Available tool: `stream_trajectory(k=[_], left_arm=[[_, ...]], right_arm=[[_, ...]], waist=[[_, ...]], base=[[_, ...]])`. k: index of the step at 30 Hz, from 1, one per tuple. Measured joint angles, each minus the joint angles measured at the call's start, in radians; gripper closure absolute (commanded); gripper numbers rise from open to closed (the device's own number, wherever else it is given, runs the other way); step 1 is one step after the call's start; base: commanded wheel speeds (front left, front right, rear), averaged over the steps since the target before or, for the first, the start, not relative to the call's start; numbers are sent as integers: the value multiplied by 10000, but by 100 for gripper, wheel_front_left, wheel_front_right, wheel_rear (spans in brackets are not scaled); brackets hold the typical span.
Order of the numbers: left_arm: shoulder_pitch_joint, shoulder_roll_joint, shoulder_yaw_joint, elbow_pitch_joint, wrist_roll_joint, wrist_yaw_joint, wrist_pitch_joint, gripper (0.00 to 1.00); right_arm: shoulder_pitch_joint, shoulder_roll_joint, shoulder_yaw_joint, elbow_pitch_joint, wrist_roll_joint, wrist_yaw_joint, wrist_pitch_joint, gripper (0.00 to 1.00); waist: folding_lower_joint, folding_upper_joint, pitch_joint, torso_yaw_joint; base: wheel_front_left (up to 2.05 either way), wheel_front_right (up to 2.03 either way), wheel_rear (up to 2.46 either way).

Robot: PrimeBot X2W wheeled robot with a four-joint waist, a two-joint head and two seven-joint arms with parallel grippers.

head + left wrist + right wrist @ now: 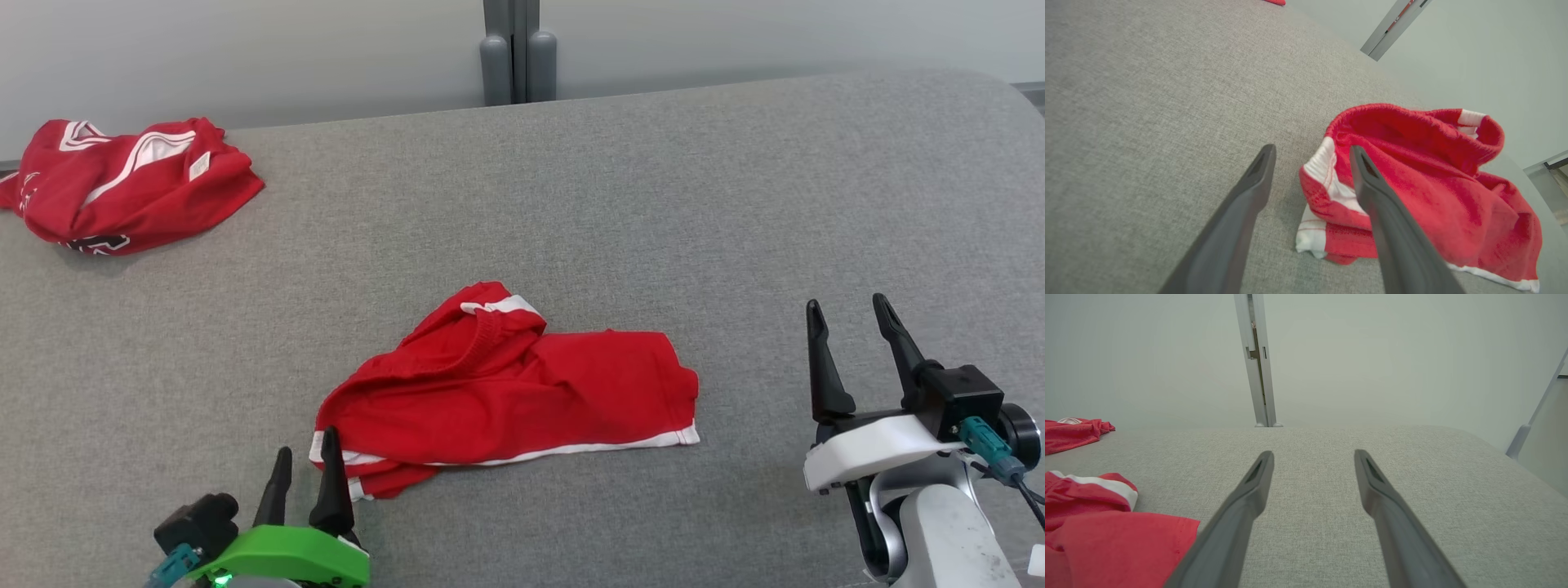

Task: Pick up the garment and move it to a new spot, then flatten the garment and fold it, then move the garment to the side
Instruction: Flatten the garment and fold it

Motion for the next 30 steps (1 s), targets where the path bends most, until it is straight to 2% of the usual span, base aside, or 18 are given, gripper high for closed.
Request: stream_trajectory(k=[6, 13, 21, 30], left_arm=[[58, -2, 922, -1325, 895, -270, -15, 0], [69, -4, 1145, -1900, 2015, -514, -15, 0], [86, -4, 1047, -1778, 2266, -497, -15, 0], [345, -4, 924, -1816, 2566, -257, -15, 0]], right_arm=[[110, 0, -77, -234, -2, 0, 0, 0], [116, 2, 238, -683, -2, 0, 0, 0], [136, 0, 562, -807, 105, 0, 0, 0], [159, 2, 878, -443, 435, 0, 0, 0]], waist=[[0, 0, -162, 3], [0, 0, -321, -1], [0, 0, -557, -12], [0, 0, -699, 83]], base=[[0, 0, 0], [0, 0, 0], [0, 0, 0], [0, 0, 0]])
